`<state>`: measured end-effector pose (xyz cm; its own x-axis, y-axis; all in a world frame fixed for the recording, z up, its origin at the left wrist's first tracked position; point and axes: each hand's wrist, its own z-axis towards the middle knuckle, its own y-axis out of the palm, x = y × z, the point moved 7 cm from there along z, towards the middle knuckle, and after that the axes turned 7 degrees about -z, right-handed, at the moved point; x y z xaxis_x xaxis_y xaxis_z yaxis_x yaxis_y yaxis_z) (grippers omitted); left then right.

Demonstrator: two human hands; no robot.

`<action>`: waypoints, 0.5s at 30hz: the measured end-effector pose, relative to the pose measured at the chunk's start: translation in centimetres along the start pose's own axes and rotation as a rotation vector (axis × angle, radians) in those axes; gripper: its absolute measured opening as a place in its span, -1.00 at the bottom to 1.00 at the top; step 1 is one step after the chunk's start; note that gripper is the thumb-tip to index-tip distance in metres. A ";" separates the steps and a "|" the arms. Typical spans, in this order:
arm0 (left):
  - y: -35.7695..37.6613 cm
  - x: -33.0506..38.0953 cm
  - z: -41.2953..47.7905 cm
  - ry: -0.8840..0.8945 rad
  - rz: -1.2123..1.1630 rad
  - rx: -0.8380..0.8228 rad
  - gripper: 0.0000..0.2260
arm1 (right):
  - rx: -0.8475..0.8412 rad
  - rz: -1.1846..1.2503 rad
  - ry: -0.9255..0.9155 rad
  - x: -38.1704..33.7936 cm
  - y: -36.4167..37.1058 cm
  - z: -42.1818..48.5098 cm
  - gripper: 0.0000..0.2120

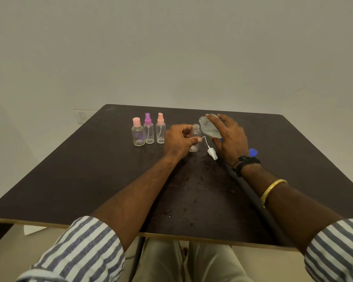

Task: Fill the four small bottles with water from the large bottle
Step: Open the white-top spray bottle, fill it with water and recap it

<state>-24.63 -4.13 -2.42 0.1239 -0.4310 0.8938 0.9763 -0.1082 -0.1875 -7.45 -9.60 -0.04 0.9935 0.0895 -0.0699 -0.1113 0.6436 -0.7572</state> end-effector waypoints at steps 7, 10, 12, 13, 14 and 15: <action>0.1 0.1 -0.1 0.008 0.008 -0.026 -0.65 | 0.019 -0.057 -0.031 -0.2 -0.4 0.0 -0.37; 0.1 0.3 -0.1 0.020 0.019 -0.037 -0.65 | 0.020 -0.080 -0.055 -0.4 -0.4 0.1 -0.38; 0.1 0.2 0.0 0.019 0.022 -0.038 -0.66 | 0.023 -0.085 -0.060 -0.5 -0.5 0.2 -0.39; 0.1 0.2 0.0 0.018 0.025 -0.039 -0.66 | 0.027 -0.089 -0.060 -0.5 -0.5 0.2 -0.38; 0.1 0.2 0.0 0.019 0.028 -0.039 -0.66 | 0.032 -0.094 -0.062 -0.5 -0.6 0.2 -0.38; 0.1 0.2 0.0 0.020 0.030 -0.040 -0.66 | 0.034 -0.100 -0.063 -0.6 -0.6 0.2 -0.39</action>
<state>-24.47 -4.23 -2.25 0.1490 -0.4524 0.8793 0.9643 -0.1304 -0.2305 -7.93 -9.94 0.58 0.9964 0.0709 0.0464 -0.0140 0.6771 -0.7358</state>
